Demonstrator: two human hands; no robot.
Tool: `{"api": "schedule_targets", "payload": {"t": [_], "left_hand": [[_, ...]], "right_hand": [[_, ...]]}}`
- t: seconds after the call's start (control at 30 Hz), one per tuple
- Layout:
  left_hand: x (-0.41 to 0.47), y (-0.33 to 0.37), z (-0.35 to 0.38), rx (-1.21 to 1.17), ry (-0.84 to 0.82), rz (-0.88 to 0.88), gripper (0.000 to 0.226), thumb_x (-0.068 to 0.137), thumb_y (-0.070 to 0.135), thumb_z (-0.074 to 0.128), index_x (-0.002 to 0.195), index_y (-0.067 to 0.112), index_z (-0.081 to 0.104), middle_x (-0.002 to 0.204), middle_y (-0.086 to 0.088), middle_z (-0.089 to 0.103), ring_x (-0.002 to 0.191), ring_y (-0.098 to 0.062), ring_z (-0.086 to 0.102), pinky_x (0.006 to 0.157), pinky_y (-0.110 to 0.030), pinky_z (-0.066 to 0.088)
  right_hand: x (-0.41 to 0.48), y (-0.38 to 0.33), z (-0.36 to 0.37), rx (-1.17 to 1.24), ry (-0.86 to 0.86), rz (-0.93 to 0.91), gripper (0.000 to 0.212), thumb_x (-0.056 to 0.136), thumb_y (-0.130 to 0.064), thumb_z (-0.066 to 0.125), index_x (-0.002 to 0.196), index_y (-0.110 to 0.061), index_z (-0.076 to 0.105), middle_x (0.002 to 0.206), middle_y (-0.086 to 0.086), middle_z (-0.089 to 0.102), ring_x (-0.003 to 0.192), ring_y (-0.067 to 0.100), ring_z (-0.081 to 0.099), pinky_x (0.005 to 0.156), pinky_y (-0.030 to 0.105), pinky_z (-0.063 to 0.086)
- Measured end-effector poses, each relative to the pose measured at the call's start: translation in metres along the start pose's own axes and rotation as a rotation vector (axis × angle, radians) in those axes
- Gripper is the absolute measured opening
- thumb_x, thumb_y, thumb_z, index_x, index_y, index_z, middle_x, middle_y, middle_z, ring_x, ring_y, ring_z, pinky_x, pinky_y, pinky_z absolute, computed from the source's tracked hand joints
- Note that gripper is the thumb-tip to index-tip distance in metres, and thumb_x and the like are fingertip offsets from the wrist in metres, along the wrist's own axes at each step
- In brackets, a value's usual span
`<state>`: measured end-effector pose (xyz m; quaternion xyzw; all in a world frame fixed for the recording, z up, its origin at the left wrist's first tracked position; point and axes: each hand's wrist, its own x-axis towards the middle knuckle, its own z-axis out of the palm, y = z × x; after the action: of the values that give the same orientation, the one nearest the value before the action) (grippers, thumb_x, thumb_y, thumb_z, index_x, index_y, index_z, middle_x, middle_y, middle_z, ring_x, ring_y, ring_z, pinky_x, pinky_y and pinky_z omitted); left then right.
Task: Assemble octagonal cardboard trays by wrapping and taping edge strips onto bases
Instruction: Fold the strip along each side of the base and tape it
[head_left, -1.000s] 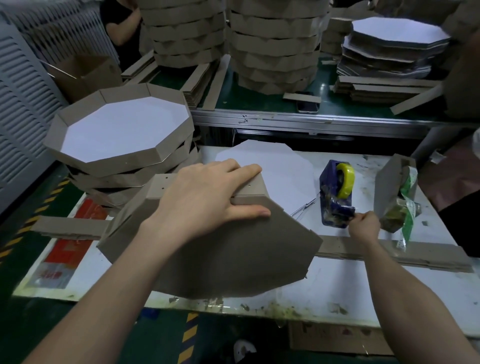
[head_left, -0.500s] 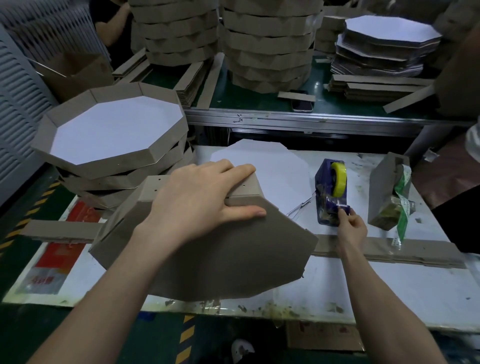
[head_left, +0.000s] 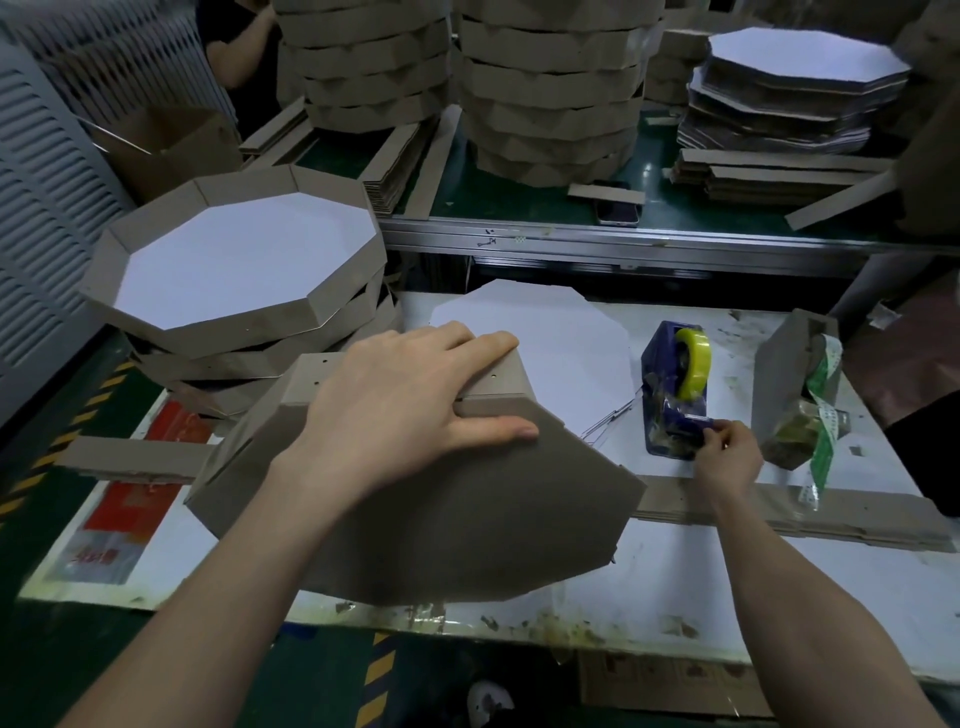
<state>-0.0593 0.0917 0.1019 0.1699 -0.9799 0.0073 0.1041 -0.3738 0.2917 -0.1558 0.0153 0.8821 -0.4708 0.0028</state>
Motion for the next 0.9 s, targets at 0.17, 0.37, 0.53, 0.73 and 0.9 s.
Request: {"api": "schedule_targets", "payload": {"t": [0.17, 0.37, 0.53, 0.73, 0.9], "left_hand": [[0.001, -0.001, 0.001, -0.009, 0.015, 0.013, 0.082, 0.073, 0.086, 0.023, 0.136, 0.04, 0.047, 0.106, 0.014, 0.06, 0.094, -0.014, 0.059, 0.063, -0.027, 0.031], [0.001, -0.005, -0.001, -0.037, 0.021, 0.008, 0.087, 0.069, 0.089, 0.016, 0.134, 0.041, 0.049, 0.107, 0.015, 0.061, 0.094, -0.013, 0.06, 0.064, -0.03, 0.046], [-0.014, -0.012, -0.008, -0.104, 0.096, 0.078, 0.084, 0.072, 0.088, 0.024, 0.131, 0.037, 0.056, 0.105, 0.013, 0.066, 0.091, -0.017, 0.064, 0.064, -0.035, 0.052], [-0.046, -0.043, -0.011, -0.321, 0.302, 0.061, 0.077, 0.08, 0.082, 0.034, 0.137, 0.031, 0.049, 0.117, 0.007, 0.065, 0.097, -0.017, 0.062, 0.073, -0.038, 0.054], [-0.076, -0.066, 0.006, -0.462, 0.252, -0.114, 0.074, 0.073, 0.079, 0.045, 0.134, 0.038, 0.048, 0.122, 0.015, 0.059, 0.104, -0.014, 0.057, 0.078, -0.035, 0.05]], "right_hand": [[-0.012, -0.001, -0.006, 0.118, 0.016, 0.098, 0.013, 0.099, -0.013, 0.055, 0.093, -0.003, 0.062, 0.107, 0.023, 0.068, 0.096, 0.033, 0.06, 0.081, 0.03, 0.04], [-0.065, -0.086, -0.001, 0.677, 0.068, 0.368, 0.018, 0.102, -0.018, 0.047, 0.115, -0.022, 0.06, 0.124, 0.01, 0.061, 0.1, 0.027, 0.061, 0.074, 0.032, 0.049], [-0.12, -0.175, -0.038, 0.526, -1.015, -0.079, 0.03, 0.107, -0.025, 0.042, 0.132, -0.037, 0.055, 0.121, 0.01, 0.07, 0.111, 0.024, 0.068, 0.088, 0.03, 0.057], [-0.161, -0.236, -0.086, -0.103, -1.352, -0.498, 0.044, 0.089, -0.061, 0.047, 0.132, -0.067, 0.044, 0.122, -0.027, 0.06, 0.112, 0.001, 0.06, 0.093, 0.022, 0.049], [-0.178, -0.267, -0.098, 0.096, -1.121, -0.61, 0.048, 0.083, -0.043, 0.065, 0.13, -0.048, 0.056, 0.063, -0.002, 0.054, 0.061, 0.014, 0.052, 0.059, 0.02, 0.045]]}}
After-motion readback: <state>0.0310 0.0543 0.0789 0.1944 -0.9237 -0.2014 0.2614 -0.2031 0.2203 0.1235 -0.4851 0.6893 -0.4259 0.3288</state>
